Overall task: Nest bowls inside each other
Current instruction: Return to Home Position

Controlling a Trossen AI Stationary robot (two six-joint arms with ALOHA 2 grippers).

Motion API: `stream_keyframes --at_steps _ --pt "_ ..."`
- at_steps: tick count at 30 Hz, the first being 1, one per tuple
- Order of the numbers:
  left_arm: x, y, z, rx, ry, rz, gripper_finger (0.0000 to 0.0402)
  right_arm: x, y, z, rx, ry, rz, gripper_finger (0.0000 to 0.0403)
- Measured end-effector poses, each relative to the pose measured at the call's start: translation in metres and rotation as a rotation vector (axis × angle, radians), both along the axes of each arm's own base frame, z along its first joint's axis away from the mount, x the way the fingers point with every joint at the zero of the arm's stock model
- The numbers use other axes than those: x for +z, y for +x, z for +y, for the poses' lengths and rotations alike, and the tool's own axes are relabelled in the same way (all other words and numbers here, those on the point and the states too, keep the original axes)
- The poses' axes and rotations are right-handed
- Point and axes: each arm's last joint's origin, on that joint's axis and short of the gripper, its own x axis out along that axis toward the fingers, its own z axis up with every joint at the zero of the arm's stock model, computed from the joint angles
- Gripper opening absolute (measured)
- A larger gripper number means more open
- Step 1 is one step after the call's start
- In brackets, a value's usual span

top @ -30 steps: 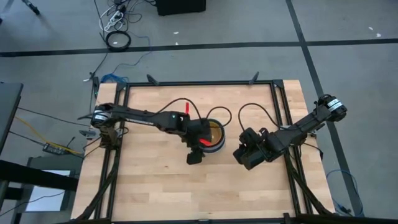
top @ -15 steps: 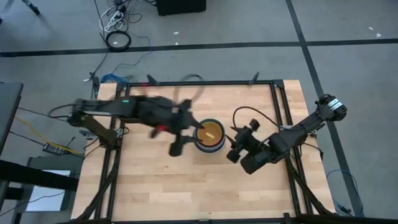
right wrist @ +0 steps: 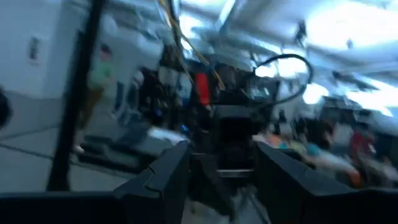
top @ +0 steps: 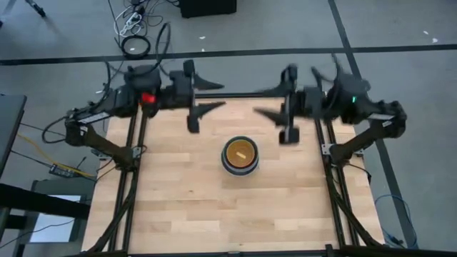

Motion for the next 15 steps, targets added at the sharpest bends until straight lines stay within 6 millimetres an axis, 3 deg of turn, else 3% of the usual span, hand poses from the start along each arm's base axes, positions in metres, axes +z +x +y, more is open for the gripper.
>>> stream_keyframes --at_steps 3,7,11,15 --pt "-0.007 -0.014 0.017 0.068 -0.026 0.107 0.0218 0.007 -0.015 -0.021 -0.042 0.015 0.109 0.0169" --pt "-0.001 -0.041 0.022 0.085 -0.027 0.127 0.0218 0.008 -0.042 -0.037 -0.046 0.044 0.163 0.0169" --pt "0.007 -0.063 0.018 0.041 -0.020 0.062 0.0218 -0.001 -0.061 -0.042 -0.020 0.057 0.157 0.0169" --pt "-0.005 -0.081 0.013 0.014 -0.035 -0.007 0.0218 -0.018 -0.071 -0.040 0.025 0.075 0.110 0.0169"
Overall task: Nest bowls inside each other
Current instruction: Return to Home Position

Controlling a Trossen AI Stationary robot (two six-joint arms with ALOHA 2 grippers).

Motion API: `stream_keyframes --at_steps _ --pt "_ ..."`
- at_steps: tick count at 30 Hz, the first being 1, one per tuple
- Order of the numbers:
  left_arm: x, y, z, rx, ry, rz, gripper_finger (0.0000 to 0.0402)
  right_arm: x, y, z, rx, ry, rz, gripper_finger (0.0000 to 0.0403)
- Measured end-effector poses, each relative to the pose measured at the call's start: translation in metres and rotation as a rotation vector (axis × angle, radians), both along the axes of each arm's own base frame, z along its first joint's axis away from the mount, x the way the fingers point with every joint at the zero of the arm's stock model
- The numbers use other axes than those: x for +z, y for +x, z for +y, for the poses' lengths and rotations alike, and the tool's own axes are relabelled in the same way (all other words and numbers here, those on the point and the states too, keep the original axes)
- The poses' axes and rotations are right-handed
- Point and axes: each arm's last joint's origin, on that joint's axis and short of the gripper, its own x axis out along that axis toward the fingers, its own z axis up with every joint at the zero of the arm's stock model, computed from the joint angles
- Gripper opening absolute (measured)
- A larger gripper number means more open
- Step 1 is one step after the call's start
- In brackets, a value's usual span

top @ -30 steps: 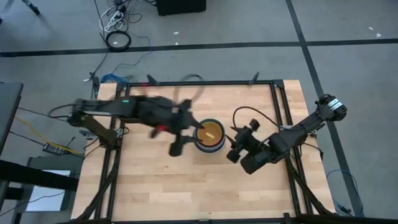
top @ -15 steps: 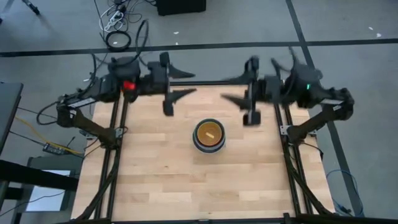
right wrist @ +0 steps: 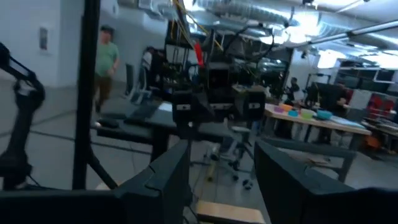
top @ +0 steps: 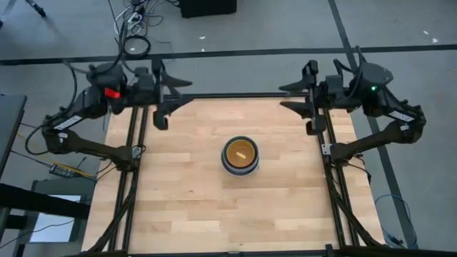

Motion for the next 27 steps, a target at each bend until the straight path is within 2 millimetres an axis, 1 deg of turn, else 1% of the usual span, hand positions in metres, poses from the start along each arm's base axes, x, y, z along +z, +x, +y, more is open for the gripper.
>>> stream_keyframes --at_steps 3,10,14,16,20,23,27 --pt "-0.025 -0.009 -0.002 -0.001 -0.027 -0.043 0.0218 -0.021 -0.003 0.000 0.015 0.025 -0.032 0.0169" --pt "-0.103 -0.035 -0.008 -0.015 -0.122 -0.145 0.0218 -0.077 -0.005 0.001 0.028 0.089 -0.053 0.0169" --pt "-0.147 -0.051 -0.013 -0.032 -0.180 -0.171 0.0218 -0.109 -0.007 0.001 0.036 0.130 -0.024 0.0169" --pt "-0.164 -0.060 -0.016 -0.045 -0.202 -0.205 0.0218 -0.123 -0.011 0.002 0.044 0.147 -0.029 0.0169" --pt "-0.190 -0.077 -0.020 -0.061 -0.246 -0.288 0.0218 -0.149 -0.022 0.004 0.058 0.184 -0.072 0.0169" --pt "-0.208 -0.084 -0.023 -0.089 -0.270 -0.306 0.0218 -0.170 -0.030 0.006 0.076 0.204 -0.111 0.0169" --pt "-0.236 -0.083 -0.027 -0.117 -0.297 -0.273 0.0218 -0.201 -0.037 0.009 0.080 0.234 -0.126 0.0169"
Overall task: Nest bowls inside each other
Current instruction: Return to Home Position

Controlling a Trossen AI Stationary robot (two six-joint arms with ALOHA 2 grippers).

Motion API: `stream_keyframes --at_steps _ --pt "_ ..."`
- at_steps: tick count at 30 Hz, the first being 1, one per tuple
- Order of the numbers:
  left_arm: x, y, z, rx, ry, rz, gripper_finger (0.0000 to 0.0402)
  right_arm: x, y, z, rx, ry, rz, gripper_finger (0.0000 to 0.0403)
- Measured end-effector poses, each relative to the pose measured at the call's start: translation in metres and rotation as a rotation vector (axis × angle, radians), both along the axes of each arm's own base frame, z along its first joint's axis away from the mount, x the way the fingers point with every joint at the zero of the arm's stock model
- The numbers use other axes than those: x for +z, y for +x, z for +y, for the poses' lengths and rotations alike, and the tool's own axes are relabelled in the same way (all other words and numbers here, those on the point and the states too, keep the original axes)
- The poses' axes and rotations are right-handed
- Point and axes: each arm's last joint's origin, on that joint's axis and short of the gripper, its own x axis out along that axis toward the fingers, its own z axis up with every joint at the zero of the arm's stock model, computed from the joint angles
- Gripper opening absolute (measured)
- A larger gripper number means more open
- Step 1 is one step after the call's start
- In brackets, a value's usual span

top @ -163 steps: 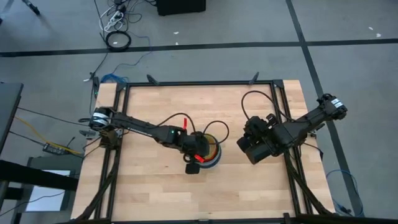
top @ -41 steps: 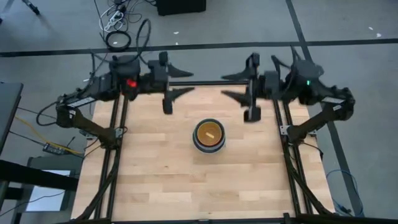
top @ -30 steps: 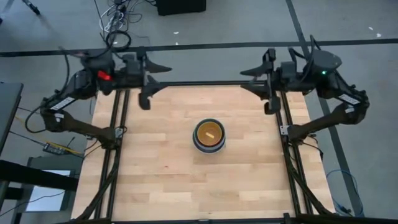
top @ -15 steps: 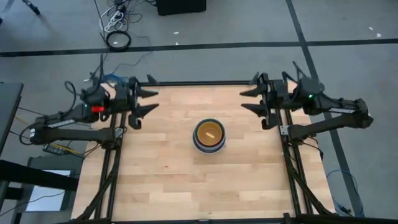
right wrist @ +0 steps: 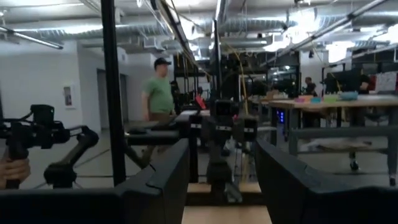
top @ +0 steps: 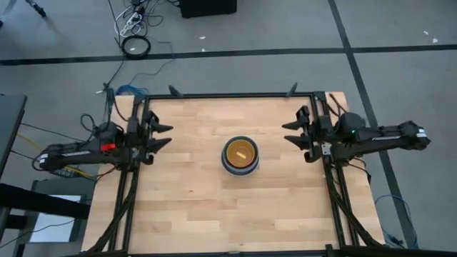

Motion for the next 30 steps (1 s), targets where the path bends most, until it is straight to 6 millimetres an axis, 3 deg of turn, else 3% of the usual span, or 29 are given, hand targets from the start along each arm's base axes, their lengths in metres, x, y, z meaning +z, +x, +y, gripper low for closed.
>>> stream_keyframes --at_steps 12,19,30 --pt "-0.080 0.011 -0.007 -0.017 0.001 0.029 0.0218 -0.081 -0.005 0.011 0.047 -0.008 0.094 0.0169" --pt "-0.083 0.012 -0.011 0.025 0.046 0.057 0.0218 -0.129 -0.015 0.013 -0.040 -0.019 0.090 0.0169" --pt "-0.095 0.014 -0.010 0.104 0.099 0.186 0.0218 -0.144 -0.012 0.018 -0.082 -0.099 0.235 0.0168"
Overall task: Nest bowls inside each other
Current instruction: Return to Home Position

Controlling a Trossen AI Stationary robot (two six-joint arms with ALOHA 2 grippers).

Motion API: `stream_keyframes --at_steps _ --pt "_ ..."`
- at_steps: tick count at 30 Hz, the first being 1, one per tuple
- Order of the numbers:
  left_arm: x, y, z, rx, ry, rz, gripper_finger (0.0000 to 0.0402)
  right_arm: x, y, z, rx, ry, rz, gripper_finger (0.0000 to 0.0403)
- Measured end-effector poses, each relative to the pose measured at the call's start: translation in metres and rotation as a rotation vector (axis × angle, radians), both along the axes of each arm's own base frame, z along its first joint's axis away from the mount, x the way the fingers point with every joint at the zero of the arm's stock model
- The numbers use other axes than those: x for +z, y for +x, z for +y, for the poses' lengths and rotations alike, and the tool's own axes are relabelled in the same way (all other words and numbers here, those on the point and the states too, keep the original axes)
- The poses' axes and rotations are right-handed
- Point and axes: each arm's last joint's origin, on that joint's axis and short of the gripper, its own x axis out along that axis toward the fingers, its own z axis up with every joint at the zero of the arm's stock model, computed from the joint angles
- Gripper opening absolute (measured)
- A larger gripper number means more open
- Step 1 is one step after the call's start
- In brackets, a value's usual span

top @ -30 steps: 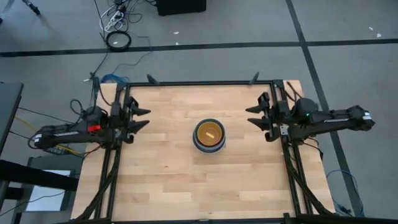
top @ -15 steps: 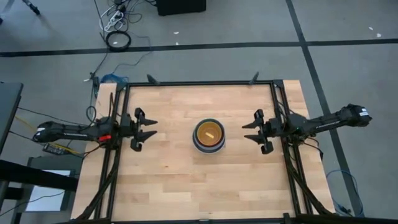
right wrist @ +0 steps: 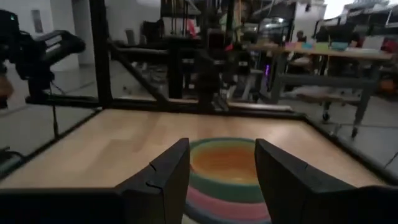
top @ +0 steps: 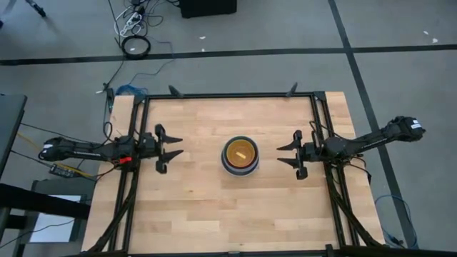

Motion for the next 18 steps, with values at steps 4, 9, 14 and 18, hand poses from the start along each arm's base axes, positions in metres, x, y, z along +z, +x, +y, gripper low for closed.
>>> stream_keyframes --at_steps 4,9,14,18 --pt "-0.0017 0.0001 0.0004 0.018 0.048 0.024 0.0218 -0.0006 0.0002 -0.0041 -0.093 -0.053 0.010 0.0168" --pt "-0.0013 0.0001 -0.0001 -0.002 0.027 0.017 0.0218 -0.0041 0.0002 -0.0094 -0.202 -0.002 0.043 0.0168" --pt "-0.0016 0.0002 -0.0004 -0.014 -0.005 0.015 0.0218 -0.0036 0.0000 -0.0076 -0.183 0.012 0.035 0.0168" --pt "-0.0017 0.0002 -0.0004 -0.016 -0.025 0.013 0.0218 -0.0024 0.0001 -0.0070 -0.176 0.048 0.023 0.0168"
